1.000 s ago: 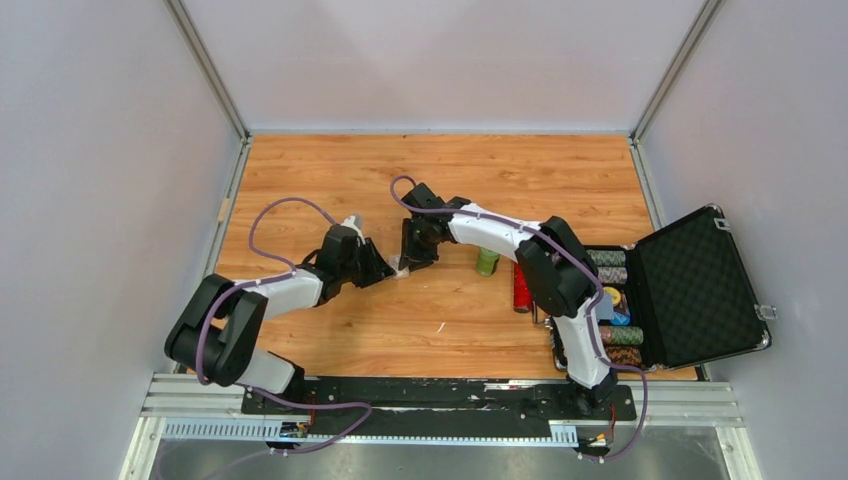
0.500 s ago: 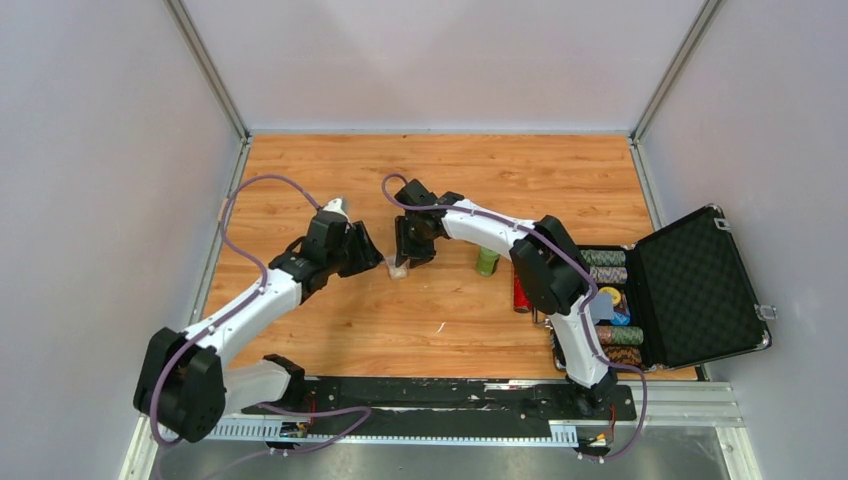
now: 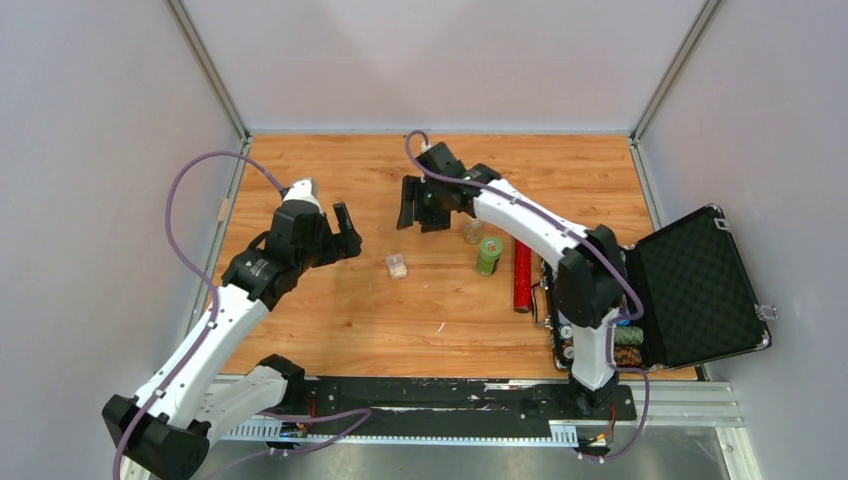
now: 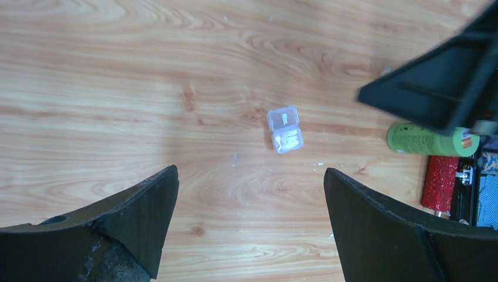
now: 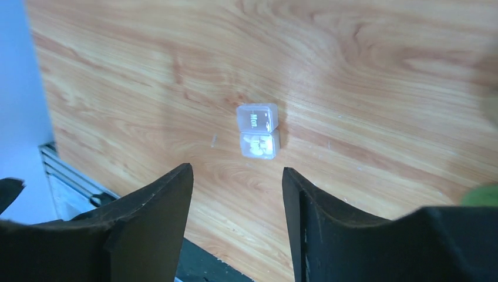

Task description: Sort the pills into containers

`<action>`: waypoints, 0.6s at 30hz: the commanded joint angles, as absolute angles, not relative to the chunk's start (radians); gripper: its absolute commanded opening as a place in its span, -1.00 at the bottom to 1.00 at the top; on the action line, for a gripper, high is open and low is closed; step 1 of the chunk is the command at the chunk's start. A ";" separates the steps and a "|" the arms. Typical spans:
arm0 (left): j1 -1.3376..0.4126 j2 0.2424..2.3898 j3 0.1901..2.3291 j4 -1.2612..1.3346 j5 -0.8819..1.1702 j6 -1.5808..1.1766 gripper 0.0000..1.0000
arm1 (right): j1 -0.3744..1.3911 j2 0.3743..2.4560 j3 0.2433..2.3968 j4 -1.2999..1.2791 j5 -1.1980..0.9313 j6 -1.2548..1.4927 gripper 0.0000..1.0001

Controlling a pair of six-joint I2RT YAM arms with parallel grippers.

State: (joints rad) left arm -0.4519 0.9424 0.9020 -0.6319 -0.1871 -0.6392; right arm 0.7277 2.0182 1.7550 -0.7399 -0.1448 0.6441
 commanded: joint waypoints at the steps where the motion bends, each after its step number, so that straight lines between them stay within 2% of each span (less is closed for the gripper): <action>1: -0.454 0.881 1.032 -0.784 -0.285 -0.536 1.00 | 0.694 1.757 1.748 -0.758 -0.013 0.613 0.21; 3: -0.454 0.856 1.073 -0.817 -0.308 -0.509 1.00 | 0.685 1.653 1.698 -0.760 0.143 0.589 0.30; 7: -0.454 0.802 1.143 -0.856 -0.336 -0.461 1.00 | 0.662 1.389 1.577 -0.762 0.476 0.525 0.67; 11: -0.454 0.772 1.224 -0.899 -0.348 -0.438 1.00 | 0.608 1.171 1.503 -0.792 0.690 0.486 0.99; 18: -0.454 0.734 1.332 -0.972 -0.362 -0.413 1.00 | 0.586 0.883 1.492 -0.847 0.929 0.454 1.00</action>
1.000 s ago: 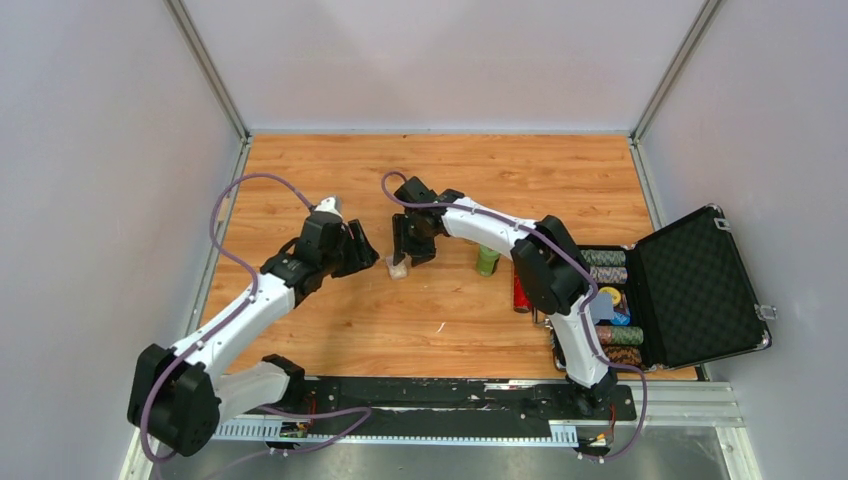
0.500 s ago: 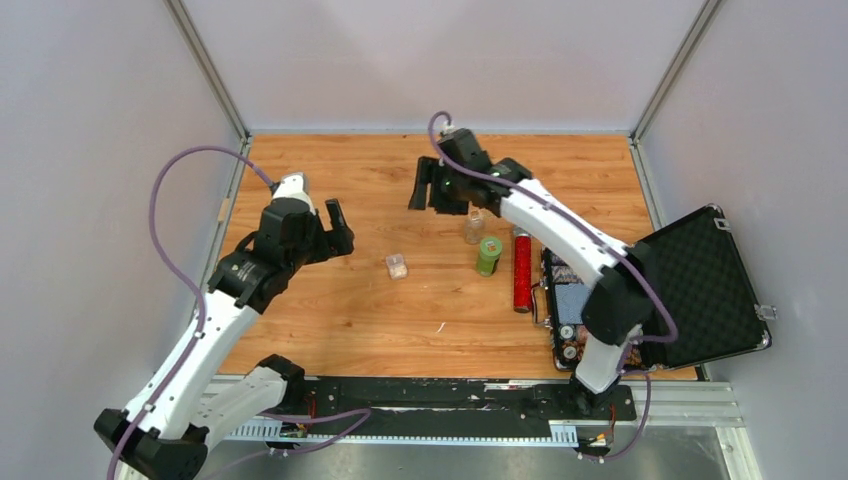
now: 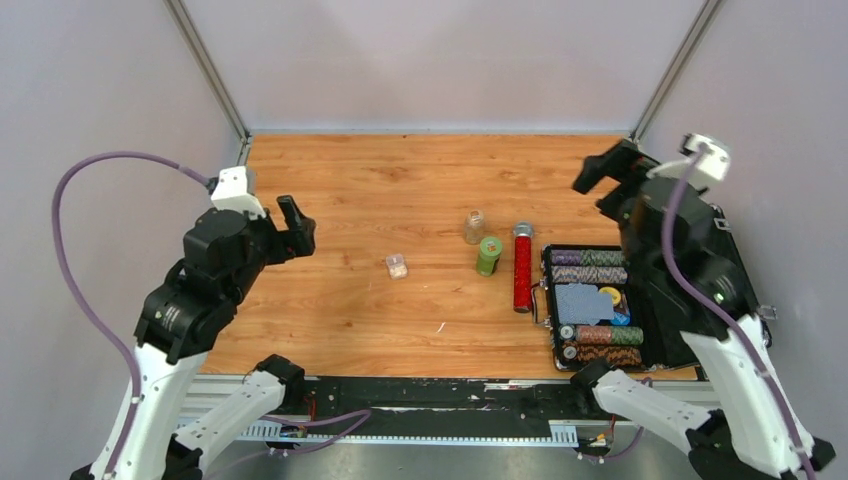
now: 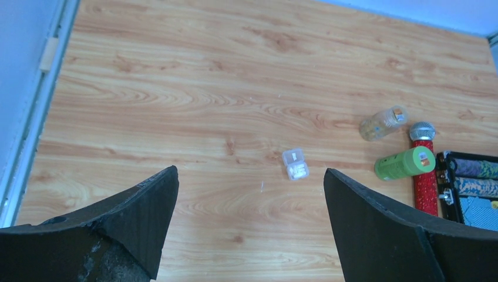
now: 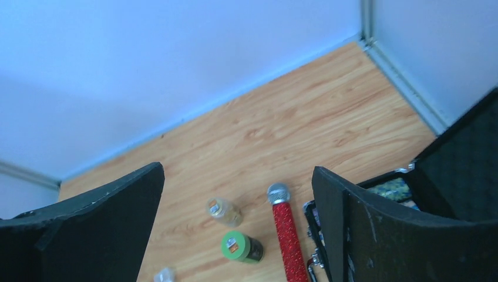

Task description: Sort the pills into containers

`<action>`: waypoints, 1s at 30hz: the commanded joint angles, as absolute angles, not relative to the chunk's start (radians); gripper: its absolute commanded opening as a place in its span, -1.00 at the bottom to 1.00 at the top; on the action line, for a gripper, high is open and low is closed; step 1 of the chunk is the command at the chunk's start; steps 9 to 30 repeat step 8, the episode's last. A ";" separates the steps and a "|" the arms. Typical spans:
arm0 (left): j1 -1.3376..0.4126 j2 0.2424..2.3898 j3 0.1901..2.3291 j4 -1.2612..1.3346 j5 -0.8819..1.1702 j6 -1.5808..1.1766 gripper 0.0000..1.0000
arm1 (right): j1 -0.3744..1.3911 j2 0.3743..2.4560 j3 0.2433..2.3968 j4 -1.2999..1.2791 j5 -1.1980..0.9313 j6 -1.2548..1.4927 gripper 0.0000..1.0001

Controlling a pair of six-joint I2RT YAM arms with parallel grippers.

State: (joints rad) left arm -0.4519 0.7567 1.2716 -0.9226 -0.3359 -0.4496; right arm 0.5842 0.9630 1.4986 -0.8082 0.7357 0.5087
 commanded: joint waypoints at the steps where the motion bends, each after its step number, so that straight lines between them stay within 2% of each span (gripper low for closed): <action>1: -0.454 0.722 1.340 -0.973 -0.360 -0.412 1.00 | 0.585 0.859 1.499 -0.847 0.947 0.444 1.00; 8: -0.454 0.696 1.360 -0.991 -0.355 -0.444 1.00 | 0.586 0.797 1.613 -0.890 0.912 0.445 1.00; 30: -0.454 0.696 1.360 -0.991 -0.355 -0.444 1.00 | 0.586 0.797 1.613 -0.890 0.912 0.445 1.00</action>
